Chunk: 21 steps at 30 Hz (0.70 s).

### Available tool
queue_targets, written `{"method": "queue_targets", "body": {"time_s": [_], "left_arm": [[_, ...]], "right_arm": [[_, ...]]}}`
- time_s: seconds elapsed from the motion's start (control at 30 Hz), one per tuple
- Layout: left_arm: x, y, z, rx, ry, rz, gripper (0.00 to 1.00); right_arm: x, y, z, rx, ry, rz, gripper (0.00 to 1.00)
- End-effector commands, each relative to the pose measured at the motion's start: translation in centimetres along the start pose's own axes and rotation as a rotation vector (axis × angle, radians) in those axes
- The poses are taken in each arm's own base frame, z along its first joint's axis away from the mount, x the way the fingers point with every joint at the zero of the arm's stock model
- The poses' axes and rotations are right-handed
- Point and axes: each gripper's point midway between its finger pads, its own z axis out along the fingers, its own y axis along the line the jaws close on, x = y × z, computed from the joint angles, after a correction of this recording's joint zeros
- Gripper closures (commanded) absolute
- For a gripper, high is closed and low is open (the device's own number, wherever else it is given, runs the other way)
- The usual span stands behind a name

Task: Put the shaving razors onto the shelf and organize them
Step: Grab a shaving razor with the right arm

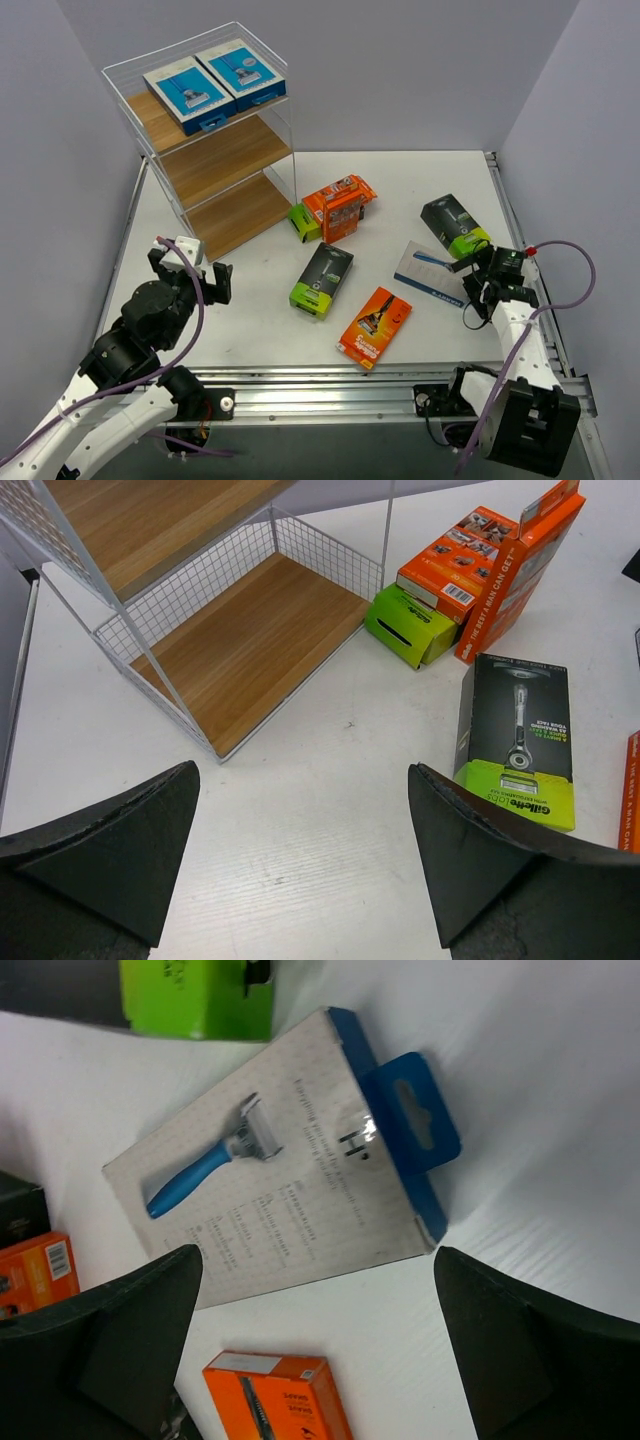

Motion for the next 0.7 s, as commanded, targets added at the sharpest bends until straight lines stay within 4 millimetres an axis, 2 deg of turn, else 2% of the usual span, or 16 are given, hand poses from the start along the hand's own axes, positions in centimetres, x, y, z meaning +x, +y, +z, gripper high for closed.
{"method": "queue_targets", "body": {"time_s": [0.0, 0.1, 0.13, 0.17, 0.23, 0.27, 0.3, 0.43, 0.5, 0.53, 0.67], "left_arm": [[-1.2, -0.5, 0.2, 0.026, -0.051, -0.013, 0.06], [-1.4, -0.9, 0.0, 0.058, -0.051, -0.004, 0.04], [-1.4, -1.0, -0.1, 0.063, -0.050, 0.000, 0.11], [-1.3, -1.0, 0.0, 0.061, -0.049, 0.000, 0.14], [-1.4, -0.8, 0.0, 0.051, -0.052, -0.003, 0.11], [-1.4, -0.8, 0.0, 0.051, -0.052, -0.009, 0.04], [-1.4, -0.8, 0.0, 0.048, -0.052, -0.011, 0.03], [-1.4, -0.5, 0.1, 0.031, -0.056, -0.014, 0.03], [-1.3, -0.5, 0.1, 0.031, -0.055, -0.015, 0.00], [-1.3, -0.6, 0.1, 0.034, -0.053, -0.014, 0.02], [-1.2, -0.7, 0.2, 0.035, -0.049, -0.014, 0.03]], "right_arm": [[-0.4, -1.8, 0.9, 0.028, 0.017, 0.006, 0.03], [-0.4, -3.0, 1.6, 0.034, 0.039, 0.034, 0.03], [-0.1, -3.2, 2.0, 0.035, 0.064, 0.039, 0.03], [-0.2, -3.2, 2.2, 0.031, 0.066, 0.037, 0.03], [0.0, -3.5, 2.7, 0.035, 0.084, 0.017, 0.05], [0.0, -3.2, 2.9, 0.017, 0.090, 0.009, 0.05], [0.3, -3.3, 3.1, 0.011, 0.098, -0.001, 0.06], [1.2, -3.2, 3.7, -0.015, 0.141, -0.039, 0.08], [1.0, -3.6, 3.8, 0.004, 0.135, -0.063, 0.08], [1.0, -3.6, 3.8, 0.007, 0.137, -0.072, 0.07], [1.9, -2.5, 4.0, -0.061, 0.167, -0.088, 0.11]]}}
